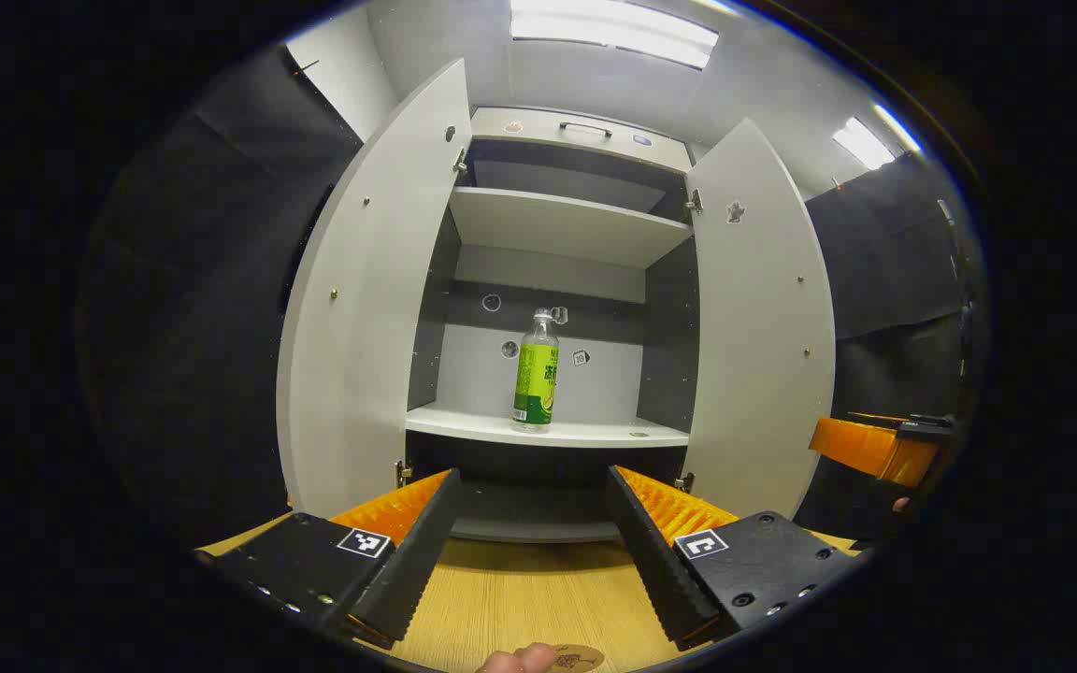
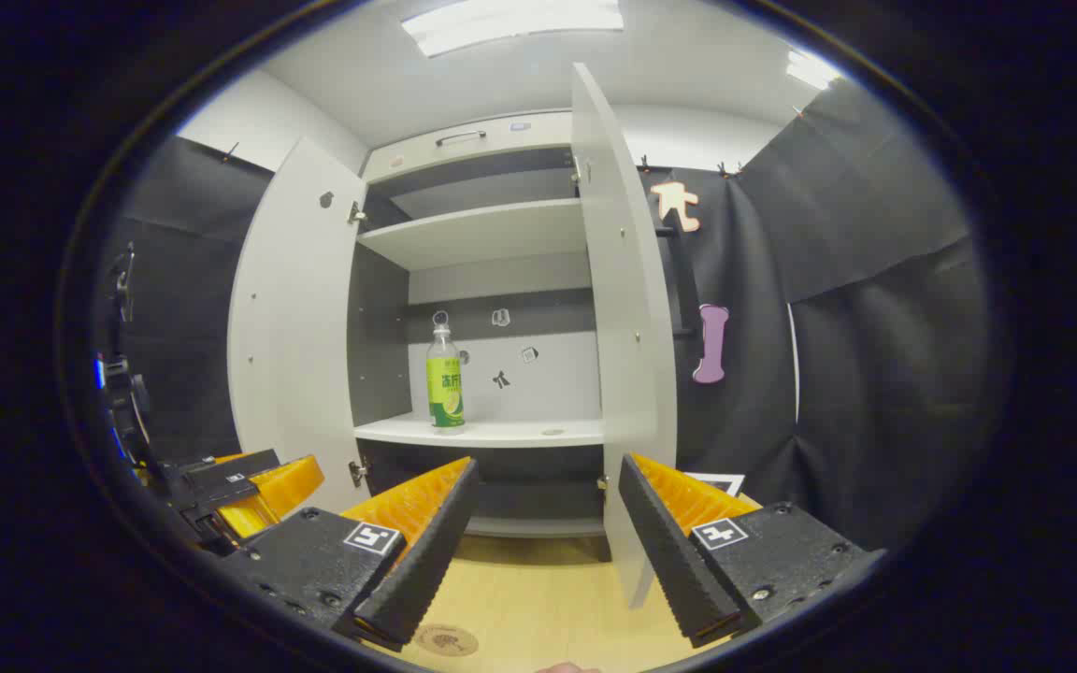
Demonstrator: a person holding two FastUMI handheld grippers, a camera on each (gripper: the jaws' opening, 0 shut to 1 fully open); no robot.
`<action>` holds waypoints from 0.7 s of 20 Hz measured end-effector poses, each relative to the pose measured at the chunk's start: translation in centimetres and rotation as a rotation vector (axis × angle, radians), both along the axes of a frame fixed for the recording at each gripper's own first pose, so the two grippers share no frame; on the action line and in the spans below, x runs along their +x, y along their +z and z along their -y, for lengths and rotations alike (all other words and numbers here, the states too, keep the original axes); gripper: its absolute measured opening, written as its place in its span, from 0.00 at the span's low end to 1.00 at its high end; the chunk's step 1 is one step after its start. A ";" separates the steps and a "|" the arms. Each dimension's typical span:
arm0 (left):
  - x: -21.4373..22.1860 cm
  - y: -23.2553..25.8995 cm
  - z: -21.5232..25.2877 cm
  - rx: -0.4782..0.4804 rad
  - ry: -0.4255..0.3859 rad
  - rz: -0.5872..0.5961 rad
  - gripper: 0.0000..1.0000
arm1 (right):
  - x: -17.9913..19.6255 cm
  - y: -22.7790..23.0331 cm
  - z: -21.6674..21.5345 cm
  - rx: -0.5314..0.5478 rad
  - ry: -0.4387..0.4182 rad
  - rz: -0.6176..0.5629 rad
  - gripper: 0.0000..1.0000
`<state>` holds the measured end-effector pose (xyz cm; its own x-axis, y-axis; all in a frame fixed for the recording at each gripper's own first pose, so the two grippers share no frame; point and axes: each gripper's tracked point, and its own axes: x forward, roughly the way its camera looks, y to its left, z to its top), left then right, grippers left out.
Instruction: Grasp the bottle in the cabinet with the left hand and place it on the coaster, then close the right door with the right hand and the left door with the left hand.
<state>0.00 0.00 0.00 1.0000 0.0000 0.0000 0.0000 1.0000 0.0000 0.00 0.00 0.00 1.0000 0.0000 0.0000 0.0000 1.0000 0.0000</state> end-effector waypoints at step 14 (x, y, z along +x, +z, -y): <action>0.9 0.0 -0.4 0.009 0.007 -0.002 0.94 | 1.2 -0.5 0.7 0.025 -0.012 -0.014 0.98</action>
